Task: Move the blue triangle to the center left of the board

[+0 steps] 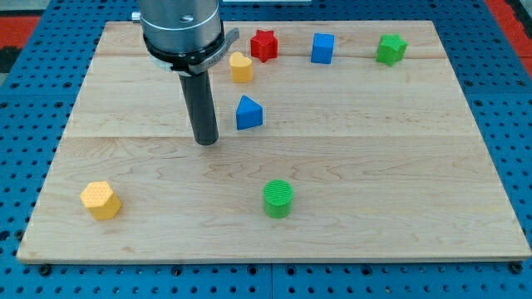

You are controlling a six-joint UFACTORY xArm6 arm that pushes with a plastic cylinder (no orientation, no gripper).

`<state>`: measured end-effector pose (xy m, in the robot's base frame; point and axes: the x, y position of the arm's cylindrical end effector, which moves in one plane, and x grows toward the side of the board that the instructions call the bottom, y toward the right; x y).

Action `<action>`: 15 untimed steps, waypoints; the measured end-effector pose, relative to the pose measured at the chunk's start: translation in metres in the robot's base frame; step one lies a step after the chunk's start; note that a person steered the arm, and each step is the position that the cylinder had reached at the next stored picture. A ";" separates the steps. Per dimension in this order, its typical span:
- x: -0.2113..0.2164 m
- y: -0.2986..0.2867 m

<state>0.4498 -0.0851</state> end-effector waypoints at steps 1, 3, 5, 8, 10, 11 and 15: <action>0.000 0.000; -0.003 0.000; -0.013 0.000; -0.031 0.000; 0.011 -0.014; 0.013 -0.014; -0.028 0.071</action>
<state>0.4218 -0.0138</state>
